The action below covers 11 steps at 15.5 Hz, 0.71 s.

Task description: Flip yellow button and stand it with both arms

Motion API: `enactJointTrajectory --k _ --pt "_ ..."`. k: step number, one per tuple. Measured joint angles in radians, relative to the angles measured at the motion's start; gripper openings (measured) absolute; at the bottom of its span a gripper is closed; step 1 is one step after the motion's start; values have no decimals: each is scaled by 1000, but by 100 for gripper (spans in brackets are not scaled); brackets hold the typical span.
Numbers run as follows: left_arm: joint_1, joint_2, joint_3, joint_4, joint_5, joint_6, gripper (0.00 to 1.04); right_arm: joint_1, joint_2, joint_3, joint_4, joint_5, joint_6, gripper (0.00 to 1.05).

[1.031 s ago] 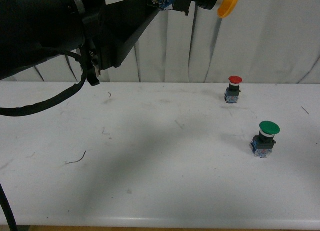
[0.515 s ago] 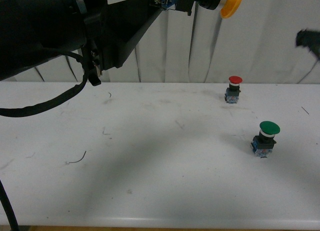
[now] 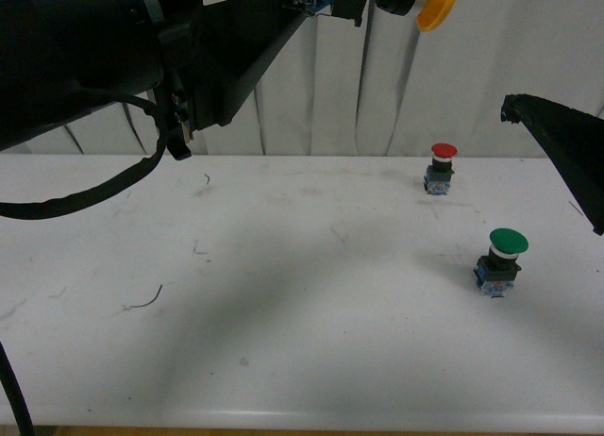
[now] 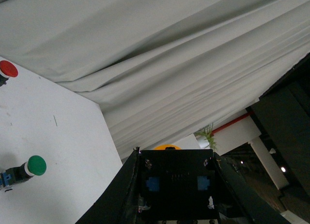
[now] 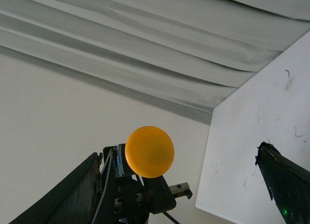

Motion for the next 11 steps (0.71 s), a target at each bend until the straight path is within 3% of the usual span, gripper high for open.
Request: enactJointTrajectory --k 4,8,11 --pt "-2 0 0 3 0 0 36 76 83 128 2 48 97 98" --pt "-2 -1 -3 3 0 0 36 170 124 171 3 52 93 98" --pt "2 -1 -5 4 0 0 36 192 137 175 -1 53 90 98"
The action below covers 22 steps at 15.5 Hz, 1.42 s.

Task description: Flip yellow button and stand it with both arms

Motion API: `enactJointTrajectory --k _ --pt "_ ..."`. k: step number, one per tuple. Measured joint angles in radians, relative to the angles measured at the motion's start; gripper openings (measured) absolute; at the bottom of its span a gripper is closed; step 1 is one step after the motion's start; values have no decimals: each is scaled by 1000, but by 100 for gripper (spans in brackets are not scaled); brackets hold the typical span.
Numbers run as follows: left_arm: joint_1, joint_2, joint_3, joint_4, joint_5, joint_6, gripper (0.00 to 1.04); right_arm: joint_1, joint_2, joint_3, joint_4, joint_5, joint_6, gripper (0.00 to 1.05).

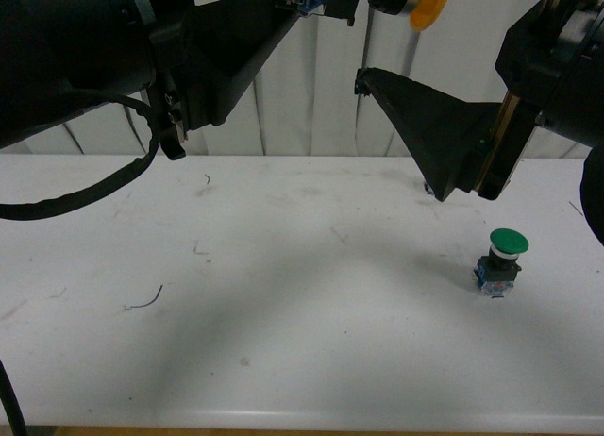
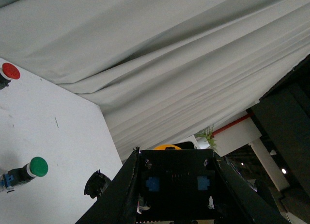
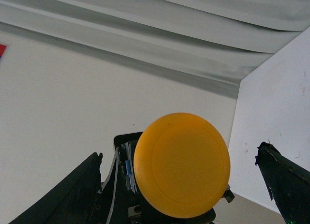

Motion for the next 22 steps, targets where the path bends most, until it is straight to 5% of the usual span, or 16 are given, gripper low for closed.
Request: enactJointTrajectory --k 5,8,12,22 --pt "7 -3 -5 5 3 0 36 -14 1 38 2 14 0 98" --pt "7 -3 -5 6 3 0 36 -12 24 38 0 14 2 87" --pt "8 -3 -11 6 4 -2 36 -5 27 39 3 22 1 38" --pt "20 -3 -17 7 12 -5 36 -5 32 40 3 24 0 36"
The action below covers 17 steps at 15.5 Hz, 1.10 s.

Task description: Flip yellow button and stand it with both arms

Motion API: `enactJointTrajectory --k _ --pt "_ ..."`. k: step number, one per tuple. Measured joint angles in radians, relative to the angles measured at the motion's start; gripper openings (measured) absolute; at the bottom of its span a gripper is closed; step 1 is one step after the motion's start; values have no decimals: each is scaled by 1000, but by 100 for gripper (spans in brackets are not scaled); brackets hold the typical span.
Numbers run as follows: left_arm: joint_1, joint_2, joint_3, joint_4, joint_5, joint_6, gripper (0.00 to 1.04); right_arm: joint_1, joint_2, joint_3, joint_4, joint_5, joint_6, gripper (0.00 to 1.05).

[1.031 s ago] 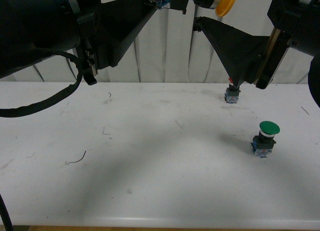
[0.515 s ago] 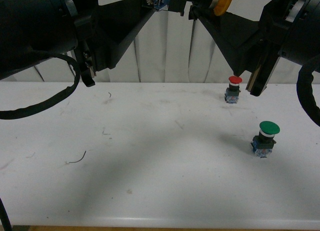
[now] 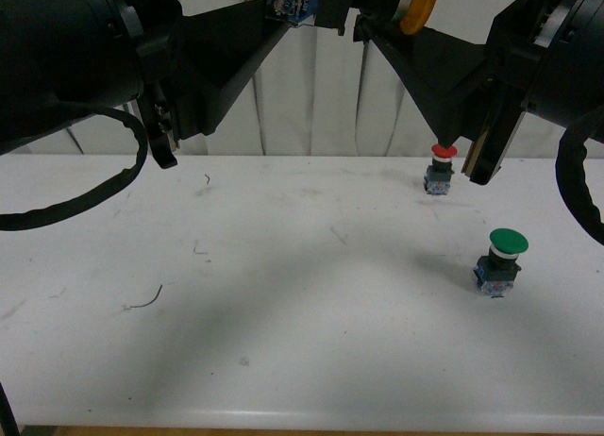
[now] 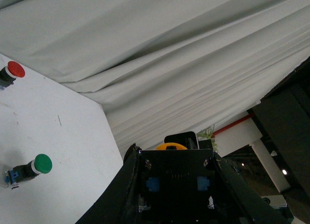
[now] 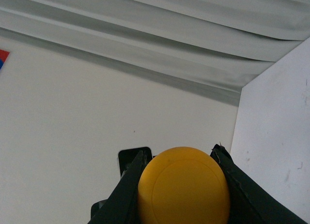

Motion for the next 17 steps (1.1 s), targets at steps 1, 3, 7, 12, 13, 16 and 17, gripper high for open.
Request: enactJointTrajectory --k 1,3,7,12,13,16,17 --pt "4 -1 -2 1 8 -3 48 0 0 0 -2 0 -2 36" --pt "11 -9 -5 2 11 -3 71 -8 2 0 -4 18 -3 36" --pt "46 -20 -14 1 18 -4 97 -14 2 0 -4 21 -5 36" --pt "247 -261 -76 -335 -21 263 98 -63 0 35 -6 -14 -8 36" --pt "275 -288 -96 -360 -45 325 98 -66 -7 46 -6 -19 -10 36" --pt "387 -429 -170 -486 -90 537 98 -42 -44 50 -1 -43 -52 36" --pt "432 -491 -196 -546 -99 631 98 -30 -47 50 -1 -49 -63 36"
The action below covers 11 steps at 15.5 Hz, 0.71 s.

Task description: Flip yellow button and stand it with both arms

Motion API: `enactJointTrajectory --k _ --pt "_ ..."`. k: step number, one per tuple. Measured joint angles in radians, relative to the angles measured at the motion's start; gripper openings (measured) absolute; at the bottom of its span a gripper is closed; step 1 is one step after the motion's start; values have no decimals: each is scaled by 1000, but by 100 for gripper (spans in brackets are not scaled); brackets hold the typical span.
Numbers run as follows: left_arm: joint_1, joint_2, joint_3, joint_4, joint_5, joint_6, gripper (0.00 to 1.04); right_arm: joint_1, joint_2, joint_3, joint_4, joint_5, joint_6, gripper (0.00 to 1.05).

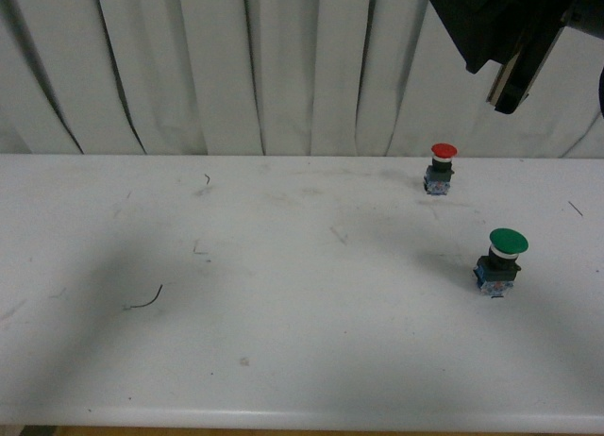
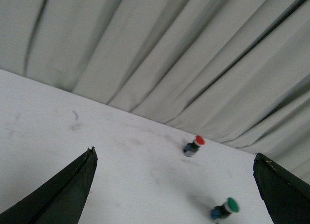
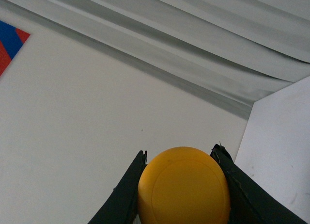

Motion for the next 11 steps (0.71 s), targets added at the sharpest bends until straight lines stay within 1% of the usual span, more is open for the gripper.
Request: enactJointTrajectory --k 2,7,9,10,11 --pt "100 -116 -51 -106 7 174 98 5 0 0 -3 -3 -22 36" --pt "178 -195 -71 -174 27 281 98 5 -1 0 -2 -4 -33 36" --pt "249 -269 -84 -232 55 355 98 4 -1 0 -3 -5 -41 36" --pt "292 -322 -100 -252 55 406 94 3 -1 0 -2 -5 -43 36" --pt "326 -391 -124 -295 53 452 85 3 -1 0 -2 -10 -47 36"
